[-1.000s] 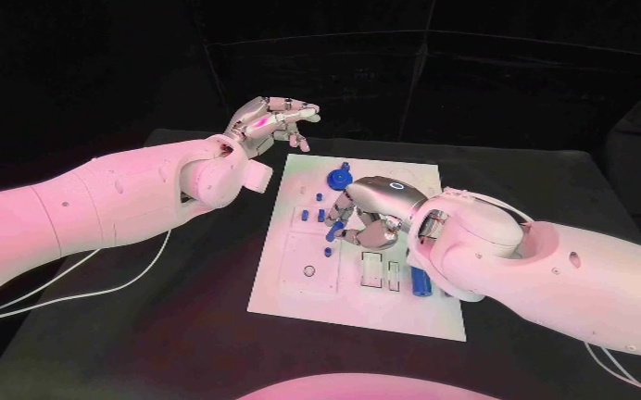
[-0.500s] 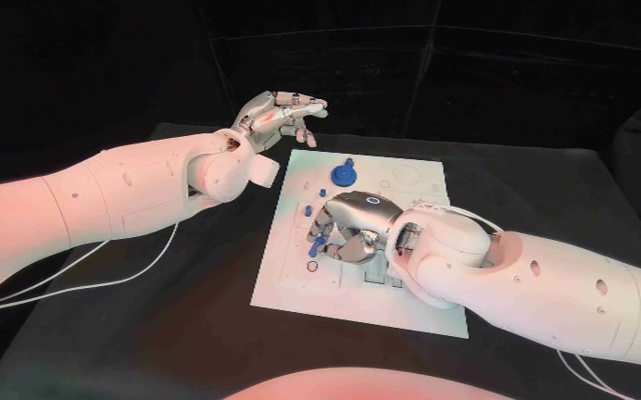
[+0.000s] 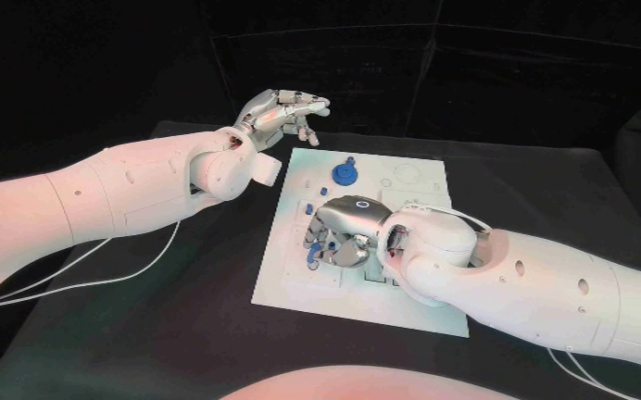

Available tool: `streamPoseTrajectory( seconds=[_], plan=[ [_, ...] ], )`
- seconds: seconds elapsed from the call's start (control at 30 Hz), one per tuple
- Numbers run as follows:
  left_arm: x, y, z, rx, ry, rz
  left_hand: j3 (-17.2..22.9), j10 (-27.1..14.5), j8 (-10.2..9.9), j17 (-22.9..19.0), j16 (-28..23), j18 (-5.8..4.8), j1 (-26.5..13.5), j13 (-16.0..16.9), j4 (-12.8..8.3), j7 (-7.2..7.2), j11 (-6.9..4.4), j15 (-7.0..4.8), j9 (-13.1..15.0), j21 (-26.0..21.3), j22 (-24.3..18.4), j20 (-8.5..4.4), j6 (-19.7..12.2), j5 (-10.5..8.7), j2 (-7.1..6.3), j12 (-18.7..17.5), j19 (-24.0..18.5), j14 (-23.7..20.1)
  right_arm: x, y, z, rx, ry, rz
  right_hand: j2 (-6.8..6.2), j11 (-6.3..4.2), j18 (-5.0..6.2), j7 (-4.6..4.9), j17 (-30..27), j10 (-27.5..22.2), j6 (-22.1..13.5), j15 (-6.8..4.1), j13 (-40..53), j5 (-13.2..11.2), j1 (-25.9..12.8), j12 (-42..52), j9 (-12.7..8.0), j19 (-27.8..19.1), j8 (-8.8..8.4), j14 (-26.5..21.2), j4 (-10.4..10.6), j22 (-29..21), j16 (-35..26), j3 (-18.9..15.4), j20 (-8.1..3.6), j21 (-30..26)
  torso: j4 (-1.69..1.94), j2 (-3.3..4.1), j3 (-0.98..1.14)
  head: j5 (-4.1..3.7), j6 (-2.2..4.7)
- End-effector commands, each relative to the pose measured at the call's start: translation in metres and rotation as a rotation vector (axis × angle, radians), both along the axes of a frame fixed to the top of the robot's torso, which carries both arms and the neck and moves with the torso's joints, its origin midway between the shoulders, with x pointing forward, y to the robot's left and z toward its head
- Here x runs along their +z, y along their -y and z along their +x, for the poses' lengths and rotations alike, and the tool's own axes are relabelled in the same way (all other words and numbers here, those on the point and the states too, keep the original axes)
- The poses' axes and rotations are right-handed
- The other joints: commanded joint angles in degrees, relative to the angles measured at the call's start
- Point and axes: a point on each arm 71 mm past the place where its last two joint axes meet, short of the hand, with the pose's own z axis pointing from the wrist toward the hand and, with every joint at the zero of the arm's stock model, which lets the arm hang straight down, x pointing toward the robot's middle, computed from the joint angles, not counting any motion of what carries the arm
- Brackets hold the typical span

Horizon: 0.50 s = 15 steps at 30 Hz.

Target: Assemble the parts on the task board

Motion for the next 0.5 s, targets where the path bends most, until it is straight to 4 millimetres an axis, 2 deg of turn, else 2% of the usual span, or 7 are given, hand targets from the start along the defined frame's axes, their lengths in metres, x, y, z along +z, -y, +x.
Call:
streamPoseTrajectory(
  seconds=[0.03, 0.33, 0.5],
  plan=[
    [0.0017, 0.0016, 0.0001, -0.010, 0.004, -0.009, -0.1, 0.2, -0.2, -0.1, 0.1, 0.31, 0.2, 0.0, -0.1, -0.02, 0.13, 0.01, 0.1, -0.3, -0.1, -0.07, 0.0, 0.13, 0.56, -0.4, -0.1, -0.5, -0.0024, -0.0014, -0.0010, 0.021, 0.006, -0.045, -0.06, -0.26, -0.70, 0.10, -0.1, 0.6, 0.1, 0.38, 0.1, 0.3, -0.5, -0.1, 0.0, -0.1, -0.30, -0.1, 0.0, 0.0, 0.3, 0.3, 0.45, 0.2, 0.05, 0.00, 0.01, 0.01, -0.04],
    [0.0017, 0.0009, -0.0001, -0.009, 0.003, -0.009, -0.1, 0.3, -0.2, -0.1, 0.1, 0.31, 0.3, 0.0, -0.1, -0.03, 0.12, 0.00, 0.1, -0.4, -0.1, -0.08, 0.0, 0.13, 0.69, -0.4, -0.1, -0.5, -0.0035, -0.0022, -0.0001, 0.019, 0.010, -0.053, -0.02, -0.28, -0.69, 0.07, -0.2, 0.6, 0.2, 0.37, 0.1, 0.3, -0.6, -0.2, 0.0, -0.1, -0.29, -0.2, 0.0, 0.0, 0.2, 0.3, 0.45, 0.2, -0.06, 0.04, -0.04, 0.06, -0.20],
    [0.0018, 0.0007, -0.0003, -0.008, 0.004, -0.009, -0.1, 0.3, -0.2, -0.1, 0.1, 0.31, 0.3, 0.0, -0.1, -0.03, 0.12, 0.00, 0.1, -0.4, -0.1, -0.08, 0.0, 0.13, 0.69, -0.4, -0.1, -0.5, -0.0047, -0.0032, 0.0005, 0.019, 0.009, -0.060, -0.02, -0.28, -0.69, 0.07, -0.2, 0.6, 0.2, 0.37, 0.1, 0.3, -0.6, -0.2, 0.0, -0.1, -0.29, -0.2, 0.0, 0.0, 0.2, 0.3, 0.45, 0.2, -0.08, 0.00, 0.01, 0.09, -0.20]
  ],
)
